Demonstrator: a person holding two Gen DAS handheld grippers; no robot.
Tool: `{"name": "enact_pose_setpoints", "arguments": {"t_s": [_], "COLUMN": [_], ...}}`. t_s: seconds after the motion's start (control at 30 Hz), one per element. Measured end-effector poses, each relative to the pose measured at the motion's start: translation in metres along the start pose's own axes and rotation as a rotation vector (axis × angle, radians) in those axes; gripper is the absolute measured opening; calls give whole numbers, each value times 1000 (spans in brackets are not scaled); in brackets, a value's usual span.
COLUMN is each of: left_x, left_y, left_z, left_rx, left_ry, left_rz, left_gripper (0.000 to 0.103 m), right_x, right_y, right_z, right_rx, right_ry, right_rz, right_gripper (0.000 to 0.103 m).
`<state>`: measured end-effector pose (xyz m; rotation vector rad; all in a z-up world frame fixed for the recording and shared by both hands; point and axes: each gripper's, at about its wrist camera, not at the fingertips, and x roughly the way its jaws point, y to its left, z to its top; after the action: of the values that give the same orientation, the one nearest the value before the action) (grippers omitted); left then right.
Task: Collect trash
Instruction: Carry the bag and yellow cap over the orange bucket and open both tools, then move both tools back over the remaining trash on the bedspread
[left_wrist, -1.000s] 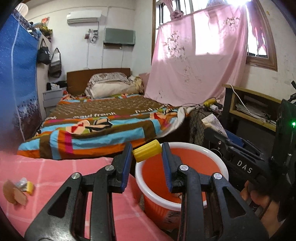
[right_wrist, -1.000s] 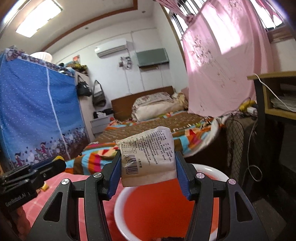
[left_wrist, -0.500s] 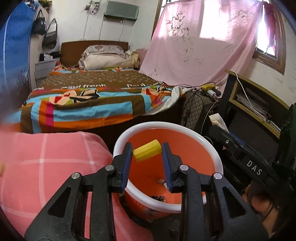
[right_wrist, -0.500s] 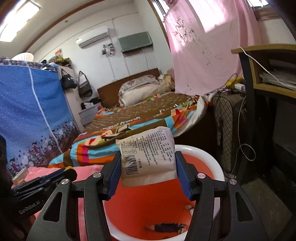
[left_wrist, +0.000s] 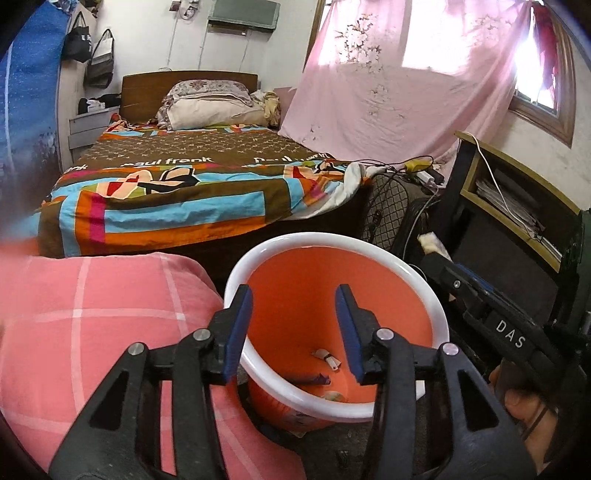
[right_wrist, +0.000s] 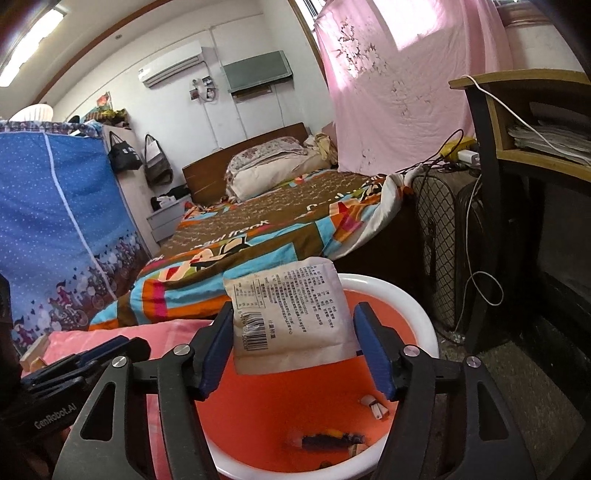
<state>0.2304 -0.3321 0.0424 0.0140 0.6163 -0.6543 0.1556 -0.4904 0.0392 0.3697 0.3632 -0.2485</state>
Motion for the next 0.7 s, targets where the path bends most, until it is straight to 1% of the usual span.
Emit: {"name": "enact_pose_setpoints", "arguments": {"t_s": [0.2,0.37,0.53,0.57,0.6,0.63,0.7], "left_x": [-11,-27,-52,-59,-63,-70,-83], "left_y": [14,29,49,55,58,63,72], "left_z": [3,5,9,10,10,11,11], "left_rx": [-31,-62,-103,-110,-114,-119,-126], "left_ry": [-31,-76,-159,-180,-192,-214,-259], "left_rz": [38,75,123,137,148,167,208], "left_gripper": [55,62,78,80,84,89,94], "right_x": [-2,-3,-8,-10,-12,-14,-17], "right_y": [2,12,31,38,43,49,60], "right_z": [2,5,7,8,9,9,10], "right_rx": [7,1,-27,-38,-47,-55,-71], "right_ry": [-11,-29,-81,-103,-120,-138,-174], "right_rz": [6,24,51,59,67,74,89], "right_gripper": [71,75,81,81,83,85,91]}}
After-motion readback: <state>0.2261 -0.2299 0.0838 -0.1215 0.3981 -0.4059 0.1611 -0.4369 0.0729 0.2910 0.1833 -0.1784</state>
